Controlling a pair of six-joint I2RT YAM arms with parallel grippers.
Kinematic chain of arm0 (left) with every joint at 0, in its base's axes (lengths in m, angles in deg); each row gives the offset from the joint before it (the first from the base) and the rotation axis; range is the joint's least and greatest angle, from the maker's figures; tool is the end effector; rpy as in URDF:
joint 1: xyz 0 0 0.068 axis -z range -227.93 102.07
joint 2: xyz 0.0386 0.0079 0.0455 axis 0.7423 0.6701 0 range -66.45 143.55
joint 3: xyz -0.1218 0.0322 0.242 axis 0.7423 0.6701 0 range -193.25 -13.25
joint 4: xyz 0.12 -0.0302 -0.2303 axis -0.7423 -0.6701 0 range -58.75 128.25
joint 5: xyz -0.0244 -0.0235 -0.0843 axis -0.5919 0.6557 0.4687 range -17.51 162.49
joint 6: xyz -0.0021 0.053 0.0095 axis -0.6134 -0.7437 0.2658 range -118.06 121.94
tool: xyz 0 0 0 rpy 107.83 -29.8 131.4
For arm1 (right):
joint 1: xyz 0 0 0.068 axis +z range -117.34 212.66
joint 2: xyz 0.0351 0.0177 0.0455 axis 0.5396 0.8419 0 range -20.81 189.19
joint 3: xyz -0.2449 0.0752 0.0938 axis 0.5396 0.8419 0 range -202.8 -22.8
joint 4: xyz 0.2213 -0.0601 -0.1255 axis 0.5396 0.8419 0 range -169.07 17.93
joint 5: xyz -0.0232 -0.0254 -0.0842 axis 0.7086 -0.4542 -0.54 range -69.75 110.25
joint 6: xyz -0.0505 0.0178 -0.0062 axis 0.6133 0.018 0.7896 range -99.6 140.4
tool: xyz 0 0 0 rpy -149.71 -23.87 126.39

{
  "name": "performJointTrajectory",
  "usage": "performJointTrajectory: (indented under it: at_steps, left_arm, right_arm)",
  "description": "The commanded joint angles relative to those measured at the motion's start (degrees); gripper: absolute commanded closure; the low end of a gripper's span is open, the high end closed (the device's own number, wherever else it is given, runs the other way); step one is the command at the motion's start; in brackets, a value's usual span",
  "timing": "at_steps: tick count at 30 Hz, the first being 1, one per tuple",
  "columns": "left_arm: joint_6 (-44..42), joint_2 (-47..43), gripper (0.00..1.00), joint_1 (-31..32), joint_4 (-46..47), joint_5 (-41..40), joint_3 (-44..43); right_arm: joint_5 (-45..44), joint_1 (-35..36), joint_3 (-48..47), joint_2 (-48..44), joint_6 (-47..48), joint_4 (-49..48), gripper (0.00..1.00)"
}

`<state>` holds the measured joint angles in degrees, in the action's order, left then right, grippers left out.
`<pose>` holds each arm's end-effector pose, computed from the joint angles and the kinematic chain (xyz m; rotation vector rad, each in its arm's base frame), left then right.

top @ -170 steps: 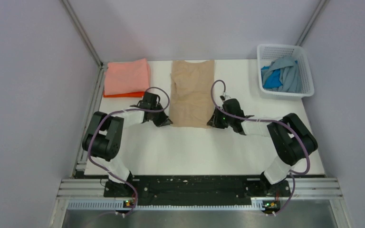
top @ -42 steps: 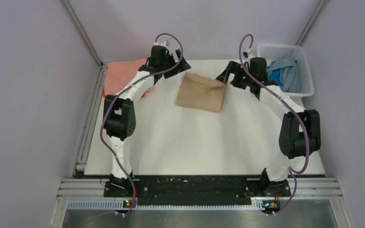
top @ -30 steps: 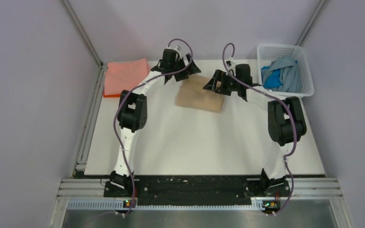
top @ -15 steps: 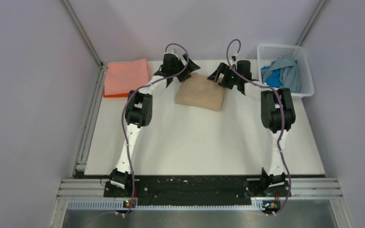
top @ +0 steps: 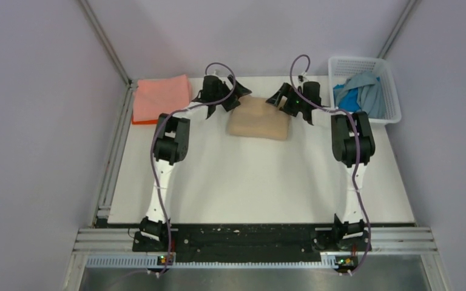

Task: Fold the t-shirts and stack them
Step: Smooth out wrinkles on the folded tshirt

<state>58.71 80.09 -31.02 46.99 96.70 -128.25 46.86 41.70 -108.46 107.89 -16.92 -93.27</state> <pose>0.5493 -0.1821 0.1409 -0.4412 2.1078 -1.2150 0.4890 0.0939 0.1452 0.2329 2.1506 0.9641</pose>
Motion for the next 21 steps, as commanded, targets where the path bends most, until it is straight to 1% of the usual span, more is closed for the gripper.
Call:
performJointTrajectory:
  at_steps: [1, 4, 5, 8, 10, 12, 15, 18, 20, 21]
  left_arm:
    - [-5.04, -11.83, 0.01, 0.01, -6.56, 0.66, 20.35]
    - [-6.73, -21.13, 0.01, 0.06, -2.78, -0.18, 34.39]
    - [-7.18, -24.09, 0.01, 0.03, -2.23, -0.84, 37.91]
    - [-9.02, -30.64, 0.01, 0.1, -2.17, -2.93, 44.12]
    - [-10.27, -34.12, 0.01, 0.29, -4.37, -4.0, 44.78]
    - [-11.58, -37.86, 0.01, 1.11, -8.23, -6.58, 44.41]
    - [-14.39, -44.02, 0.01, 4.19, -15.12, -12.59, 43.94]
    - [-16.21, -49.06, 0.01, 8.09, -19.08, -17.97, 44.12]
    - [-16.47, -51.02, 0.01, 10.1, -18.82, -17.33, 45.18]
    - [-16.66, -51.41, 0.01, 11.0, -17.82, -15.57, 45.91]
  right_arm:
    - [-2.79, 1.56, 11.7, -4.07, 2.67, 8.27, 0.01]
    - [-2.9, 2.32, 20.35, -10.77, 2.93, 7.29, 0.01]
    - [-3.39, 2.86, 23.25, -13.11, 3.18, 7.18, 0.01]
    - [-3.93, 4.38, 29.37, -20.26, 4.95, 8.12, 0.01]
    - [-2.86, 4.87, 30.11, -23.78, 6.47, 10.67, 0.01]
    - [-3.76, 4.92, 29.99, -27.32, 7.38, 13.04, 0.01]
    - [-5.18, 5.01, 29.68, -33.36, 8.13, 16.19, 0.01]
    - [-4.46, 5.09, 30.78, -39.87, 7.49, 17.05, 0.01]
    - [-3.58, 5.57, 32.8, -43.26, 6.51, 16.74, 0.01]
    - [-2.93, 6.02, 33.97, -44.77, 5.83, 16.03, 0.01]
